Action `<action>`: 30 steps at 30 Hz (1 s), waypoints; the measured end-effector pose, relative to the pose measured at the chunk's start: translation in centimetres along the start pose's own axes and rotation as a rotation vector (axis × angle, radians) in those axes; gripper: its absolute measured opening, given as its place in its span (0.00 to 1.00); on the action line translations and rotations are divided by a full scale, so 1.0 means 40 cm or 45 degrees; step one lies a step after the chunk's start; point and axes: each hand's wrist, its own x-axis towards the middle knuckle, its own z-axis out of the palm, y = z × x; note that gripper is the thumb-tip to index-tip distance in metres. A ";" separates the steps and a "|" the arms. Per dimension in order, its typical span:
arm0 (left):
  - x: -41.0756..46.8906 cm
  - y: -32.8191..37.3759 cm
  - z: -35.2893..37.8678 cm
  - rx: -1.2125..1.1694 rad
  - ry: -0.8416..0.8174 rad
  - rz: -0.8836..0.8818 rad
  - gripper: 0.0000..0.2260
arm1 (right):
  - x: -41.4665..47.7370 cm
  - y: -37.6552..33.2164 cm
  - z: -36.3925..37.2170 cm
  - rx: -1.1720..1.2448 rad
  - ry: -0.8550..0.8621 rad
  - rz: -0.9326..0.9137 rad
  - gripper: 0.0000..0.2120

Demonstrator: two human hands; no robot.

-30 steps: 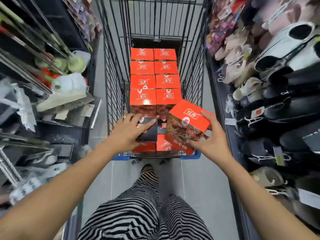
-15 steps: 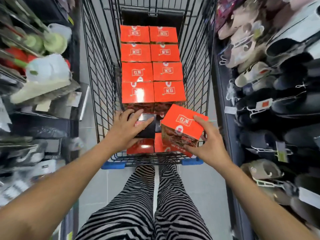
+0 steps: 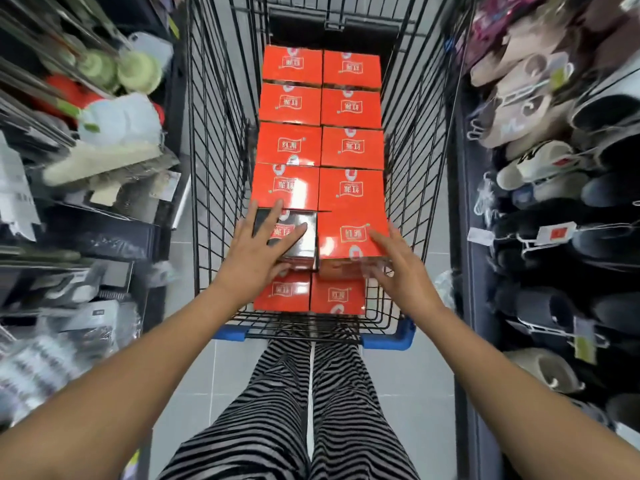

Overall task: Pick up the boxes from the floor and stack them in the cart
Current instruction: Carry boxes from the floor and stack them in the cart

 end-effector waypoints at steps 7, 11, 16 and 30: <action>-0.001 0.005 -0.004 -0.028 0.007 -0.016 0.35 | 0.014 -0.031 0.067 0.177 0.026 0.203 0.44; -0.005 0.016 0.000 -0.049 0.032 -0.034 0.33 | 0.016 -0.050 0.096 0.300 0.142 0.320 0.46; -0.009 0.011 -0.012 -0.111 -0.024 -0.014 0.29 | 0.010 -0.067 0.094 0.296 0.118 0.345 0.43; 0.102 0.000 -0.051 -1.254 0.160 -0.675 0.37 | 0.146 -0.063 0.023 0.554 0.060 0.399 0.46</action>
